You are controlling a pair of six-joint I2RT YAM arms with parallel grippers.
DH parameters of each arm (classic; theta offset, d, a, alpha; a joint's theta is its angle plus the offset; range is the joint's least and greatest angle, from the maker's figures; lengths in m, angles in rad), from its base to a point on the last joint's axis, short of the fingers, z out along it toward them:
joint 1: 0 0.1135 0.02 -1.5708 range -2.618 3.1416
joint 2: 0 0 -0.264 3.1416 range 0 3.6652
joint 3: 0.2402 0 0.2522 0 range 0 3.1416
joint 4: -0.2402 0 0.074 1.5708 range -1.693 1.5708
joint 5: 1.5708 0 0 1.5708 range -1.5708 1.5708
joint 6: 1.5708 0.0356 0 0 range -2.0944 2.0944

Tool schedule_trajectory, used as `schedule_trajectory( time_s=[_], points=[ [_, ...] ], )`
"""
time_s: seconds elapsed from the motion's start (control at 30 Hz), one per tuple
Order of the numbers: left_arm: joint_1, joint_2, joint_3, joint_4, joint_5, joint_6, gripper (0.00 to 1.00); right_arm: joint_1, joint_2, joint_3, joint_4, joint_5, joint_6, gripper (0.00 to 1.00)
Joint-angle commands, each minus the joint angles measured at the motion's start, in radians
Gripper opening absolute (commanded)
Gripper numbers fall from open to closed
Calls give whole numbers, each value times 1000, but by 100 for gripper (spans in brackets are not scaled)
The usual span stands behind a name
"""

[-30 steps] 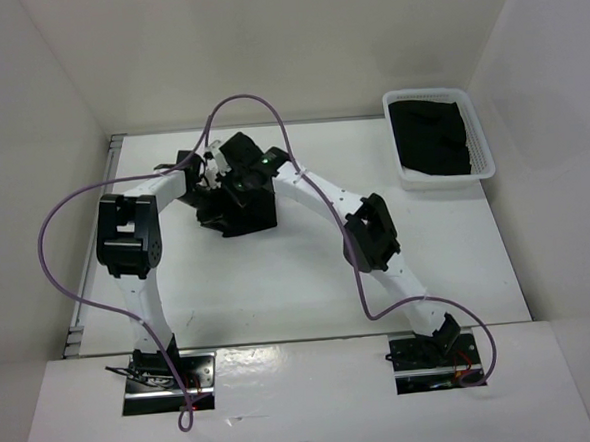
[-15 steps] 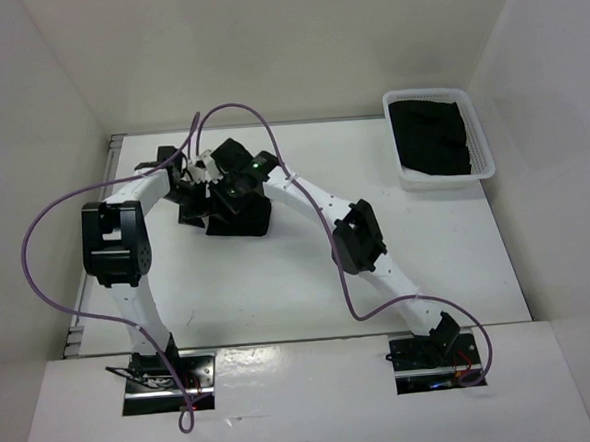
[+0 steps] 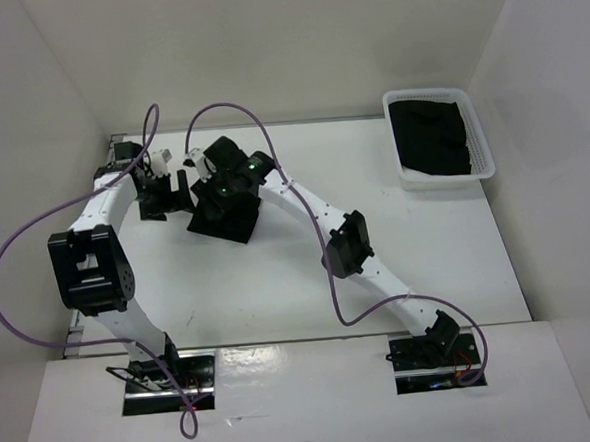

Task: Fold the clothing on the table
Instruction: Fold the skirt

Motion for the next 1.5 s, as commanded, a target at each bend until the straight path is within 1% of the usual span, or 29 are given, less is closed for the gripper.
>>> schedule_trajectory(
  time_s=[0.0, 0.03, 0.07, 0.1, 0.2, 0.27, 0.33, 0.43, 0.53, 0.57, 0.73, 0.83, 0.9, 1.03, 1.13, 1.27, 1.37, 1.47],
  points=[
    [32, -23, -33, -3, 3, 24, 100, 12, 41, 59, -25, -118, -13, 68],
    [32, -23, -33, -3, 18, 24, 100, 12, 52, 69, -25, -147, -27, 78],
    [42, -13, -44, -3, 32, 35, 100, 12, 52, 78, -25, -203, -36, 85],
    [42, -13, -44, -3, 41, 35, 100, 12, 64, 89, -39, -234, -45, 94],
    [52, 9, -55, -3, 72, 35, 100, 12, 75, 117, -82, -331, -91, 97],
    [52, 19, -55, -3, 83, 44, 100, 12, 75, 131, -102, -342, -111, 97],
    [52, 29, -55, -12, 83, 53, 100, 3, 27, 131, -102, -352, -111, 97],
    [52, 61, -44, -12, 95, 53, 100, -24, -43, 105, -102, -252, -111, 99],
    [25, 82, -26, -3, 77, 53, 100, -66, -98, 54, -92, -170, -101, 99],
    [25, 82, -26, -3, 77, 53, 100, -79, -109, 24, -83, -147, -101, 99],
    [-15, 150, 42, 17, 58, 29, 100, -140, -140, -23, -83, 20, -70, 99],
    [-41, 150, 79, 17, 72, 4, 100, -151, -160, -44, -92, 80, -70, 99],
    [-64, 133, 112, 17, 83, -7, 100, -151, -172, -55, -103, 92, -70, 99],
    [-174, 119, 152, 28, -4, -16, 100, -186, -226, -81, -112, 118, -61, 99],
    [-230, 142, 175, 28, -17, -25, 100, -205, -264, -124, -112, 132, -61, 99],
    [-270, 211, 194, 46, -37, -36, 99, -214, -305, -161, -122, 155, -61, 99],
    [-270, 254, 215, 46, -46, -36, 97, -225, -330, -188, -122, 155, -61, 99],
    [-270, 265, 227, 46, -78, -36, 97, -234, -342, -201, -122, 143, -61, 99]
  ],
)
